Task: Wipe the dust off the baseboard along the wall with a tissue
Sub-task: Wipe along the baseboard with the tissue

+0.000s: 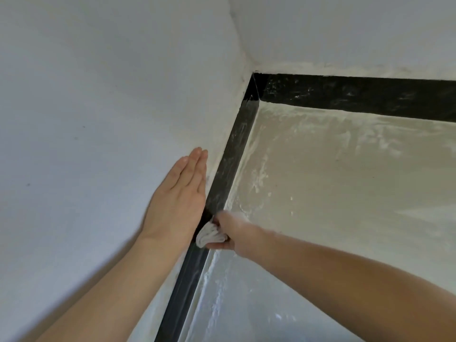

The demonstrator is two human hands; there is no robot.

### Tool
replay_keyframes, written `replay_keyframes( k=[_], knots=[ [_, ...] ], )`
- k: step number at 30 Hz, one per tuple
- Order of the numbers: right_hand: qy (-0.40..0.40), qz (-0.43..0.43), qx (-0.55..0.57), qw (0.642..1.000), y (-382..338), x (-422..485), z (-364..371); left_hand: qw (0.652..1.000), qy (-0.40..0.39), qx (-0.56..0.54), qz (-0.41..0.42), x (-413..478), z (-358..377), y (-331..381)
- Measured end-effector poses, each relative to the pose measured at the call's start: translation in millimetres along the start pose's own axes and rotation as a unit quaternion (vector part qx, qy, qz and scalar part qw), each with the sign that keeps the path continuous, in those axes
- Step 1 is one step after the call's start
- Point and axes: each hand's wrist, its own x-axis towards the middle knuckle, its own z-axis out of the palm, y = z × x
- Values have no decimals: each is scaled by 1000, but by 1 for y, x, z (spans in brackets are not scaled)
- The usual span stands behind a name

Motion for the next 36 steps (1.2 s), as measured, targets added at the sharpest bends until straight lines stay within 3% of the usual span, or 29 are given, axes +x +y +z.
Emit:
replay_keyframes(
  k=[3, 8, 12, 16, 19, 22, 26, 32, 36],
  knots=[
    [15, -83, 30, 996, -44, 4, -17, 1000, 9, 18, -20, -9, 3, 1],
    [50, -120, 228, 965, -92, -10, -39, 996, 62, 36, -48, -13, 23, 2],
    [138, -100, 76, 982, -57, -27, -40, 999, 32, 18, -31, -13, 14, 4],
    [2, 10, -48, 999, 16, -28, -8, 998, 45, 41, -21, -13, 20, 5],
    [-61, 33, 6, 998, 28, -28, 12, 997, 26, 67, -4, -14, 20, 5],
    [-12, -30, 28, 999, -11, -22, 4, 997, 18, 79, 8, -14, 15, 5],
    [55, -86, 67, 993, -72, -20, -15, 989, 101, 105, -33, -14, 37, 5],
    [50, -183, 252, 949, -106, -21, -44, 986, 135, 72, -61, -9, 46, 7],
    [68, -123, 100, 985, -69, -15, -38, 984, 147, 80, -56, -9, 48, 10]
  ],
)
